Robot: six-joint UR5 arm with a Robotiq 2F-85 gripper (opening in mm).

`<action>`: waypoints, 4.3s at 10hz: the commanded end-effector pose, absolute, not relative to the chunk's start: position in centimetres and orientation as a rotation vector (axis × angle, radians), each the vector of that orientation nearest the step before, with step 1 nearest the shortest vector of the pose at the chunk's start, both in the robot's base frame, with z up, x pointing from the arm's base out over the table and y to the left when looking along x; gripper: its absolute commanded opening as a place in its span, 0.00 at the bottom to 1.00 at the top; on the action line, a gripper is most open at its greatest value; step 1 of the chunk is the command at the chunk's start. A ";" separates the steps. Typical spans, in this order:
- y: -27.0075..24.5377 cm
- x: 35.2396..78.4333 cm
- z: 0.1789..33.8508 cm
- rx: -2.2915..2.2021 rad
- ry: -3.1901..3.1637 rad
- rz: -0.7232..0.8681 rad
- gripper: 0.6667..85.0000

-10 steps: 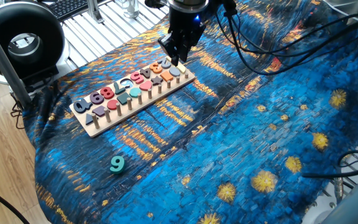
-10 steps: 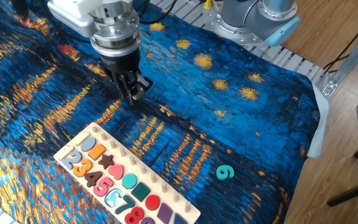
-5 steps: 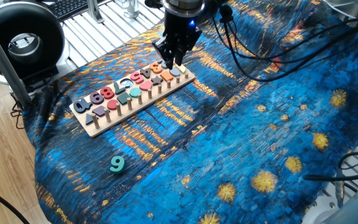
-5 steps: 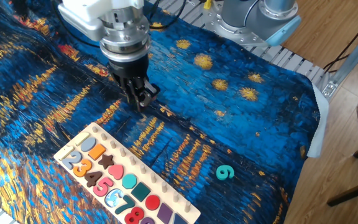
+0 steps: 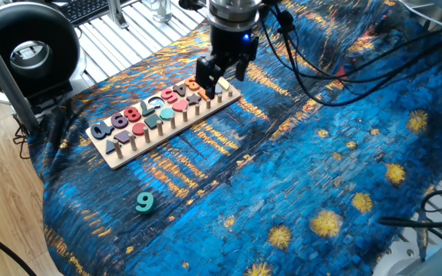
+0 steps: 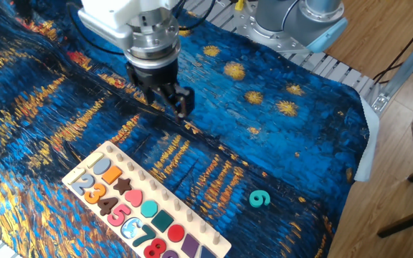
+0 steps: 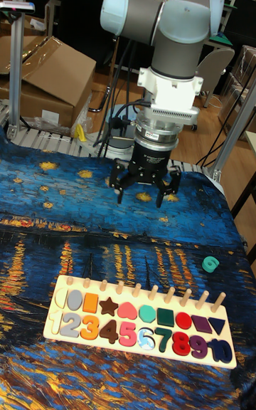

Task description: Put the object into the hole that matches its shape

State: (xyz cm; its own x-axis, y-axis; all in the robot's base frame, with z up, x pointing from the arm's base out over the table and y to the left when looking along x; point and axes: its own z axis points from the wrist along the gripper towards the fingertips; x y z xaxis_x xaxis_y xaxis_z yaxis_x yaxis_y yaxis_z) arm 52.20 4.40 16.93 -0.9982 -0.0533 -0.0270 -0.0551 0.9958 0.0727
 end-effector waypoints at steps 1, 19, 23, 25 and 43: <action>6.7 52.8 16.5 -0.013 3.046 0.237 0.85; 11.5 54.4 15.9 0.109 2.981 0.183 0.29; 11.7 52.8 15.7 -0.149 3.031 0.180 0.25; 11.9 51.6 15.7 -0.244 3.067 0.200 0.45; 23.7 51.5 12.3 -0.292 3.031 0.237 0.73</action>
State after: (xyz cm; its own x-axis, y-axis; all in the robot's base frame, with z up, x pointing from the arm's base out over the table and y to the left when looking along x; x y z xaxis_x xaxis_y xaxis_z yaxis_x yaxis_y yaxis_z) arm 52.16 22.72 12.18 -0.9848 -0.1300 -0.1152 -0.1430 0.9832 0.1134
